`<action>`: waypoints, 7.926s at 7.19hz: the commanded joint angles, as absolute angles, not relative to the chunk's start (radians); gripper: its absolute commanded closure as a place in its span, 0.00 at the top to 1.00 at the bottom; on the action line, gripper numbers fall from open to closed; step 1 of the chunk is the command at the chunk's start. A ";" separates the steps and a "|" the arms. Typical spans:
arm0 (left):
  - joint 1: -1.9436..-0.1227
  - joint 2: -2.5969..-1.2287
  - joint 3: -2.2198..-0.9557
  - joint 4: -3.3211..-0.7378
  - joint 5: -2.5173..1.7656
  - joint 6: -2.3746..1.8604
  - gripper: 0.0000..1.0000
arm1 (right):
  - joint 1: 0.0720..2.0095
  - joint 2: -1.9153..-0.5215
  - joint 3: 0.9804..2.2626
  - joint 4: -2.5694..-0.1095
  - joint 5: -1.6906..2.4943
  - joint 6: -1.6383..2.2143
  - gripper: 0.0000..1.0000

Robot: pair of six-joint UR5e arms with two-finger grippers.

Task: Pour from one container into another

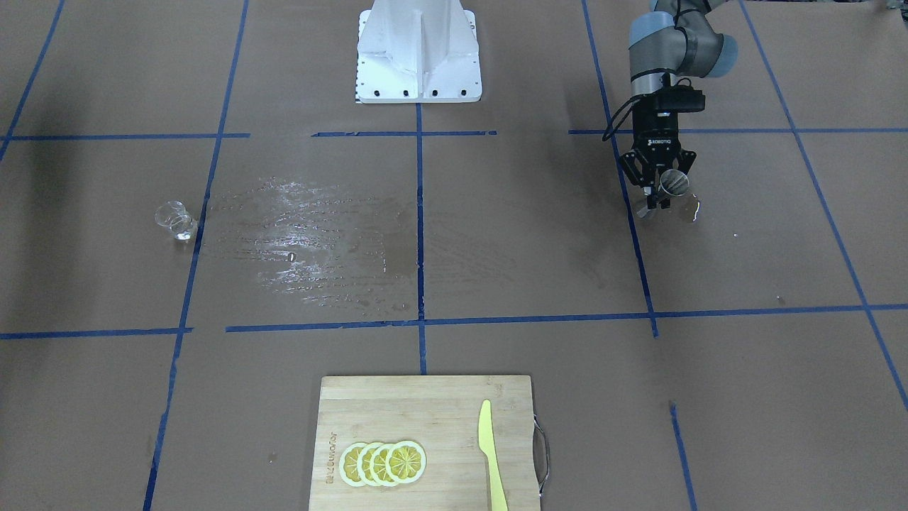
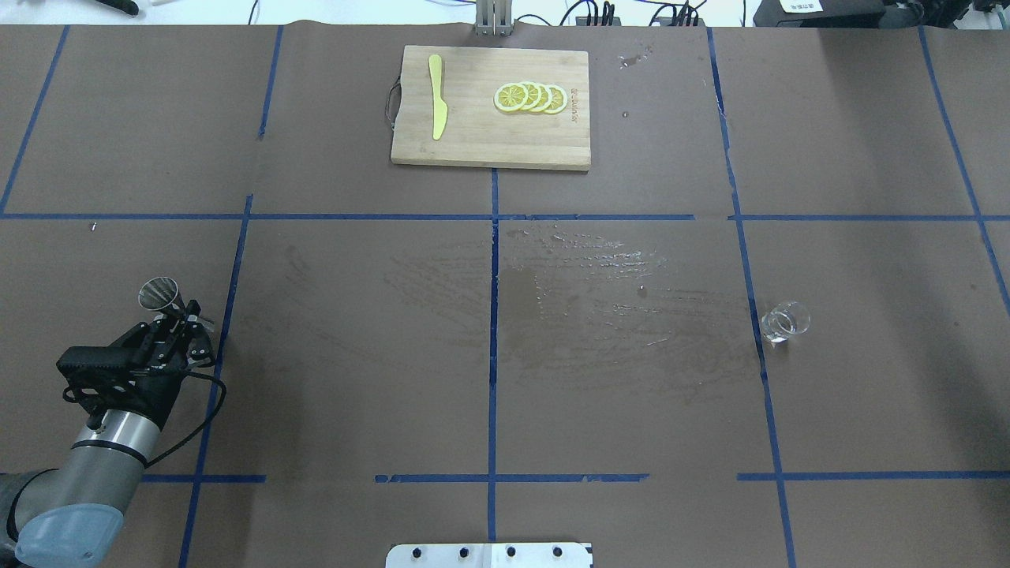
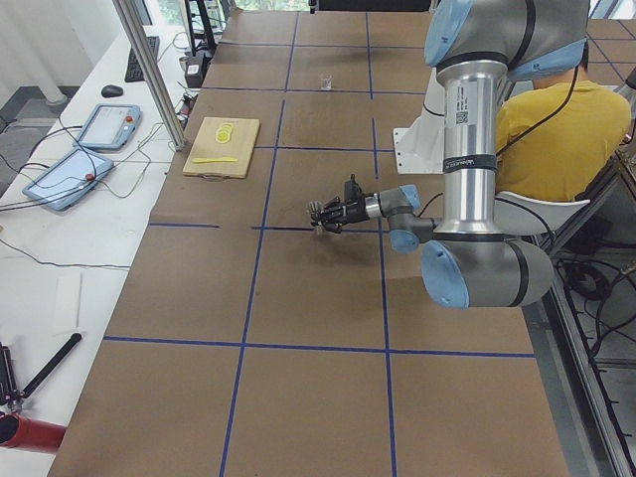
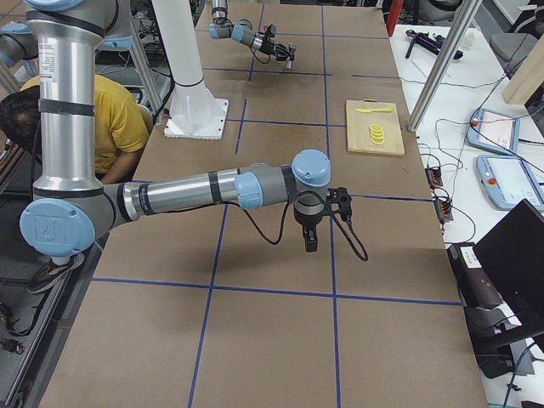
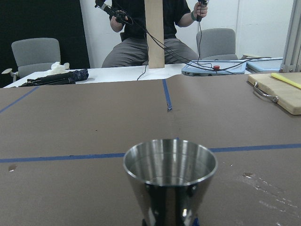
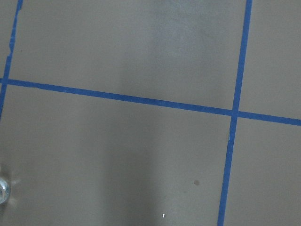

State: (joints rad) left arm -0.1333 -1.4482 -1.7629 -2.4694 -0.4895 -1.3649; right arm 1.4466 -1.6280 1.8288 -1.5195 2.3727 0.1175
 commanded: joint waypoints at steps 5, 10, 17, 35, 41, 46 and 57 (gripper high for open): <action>-0.132 -1.451 -1.756 -2.669 -0.492 -1.230 0.00 | 1.144 -1.667 1.867 -0.905 2.284 0.604 1.00; -0.129 -1.474 -1.743 -2.793 -0.471 -1.126 0.00 | 0.511 -1.736 2.071 -0.778 1.517 0.967 1.00; -0.127 -1.516 -1.741 -2.832 -0.451 -0.986 0.00 | -0.060 -1.818 1.849 -0.775 0.355 1.581 1.00; -0.129 -1.551 -1.746 -2.832 -0.443 -0.986 0.00 | 0.103 -1.695 1.680 -0.778 0.488 1.497 0.96; -0.129 -1.551 -1.755 -2.832 -0.443 -0.983 0.00 | 0.146 -1.641 1.638 -0.775 0.529 1.476 0.72; -0.129 -1.552 -1.759 -2.833 -0.443 -0.983 0.00 | 0.172 -1.637 1.673 -0.733 0.593 1.405 0.10; -0.155 -1.890 -1.617 -2.813 -0.533 -0.656 0.00 | 0.325 -1.151 1.873 -1.018 0.773 0.887 0.01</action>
State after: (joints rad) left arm -0.1304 -1.8563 -1.6231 -2.8131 -0.4774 -0.7319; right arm 0.3259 -1.1796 1.8626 -0.9972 0.7454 0.9001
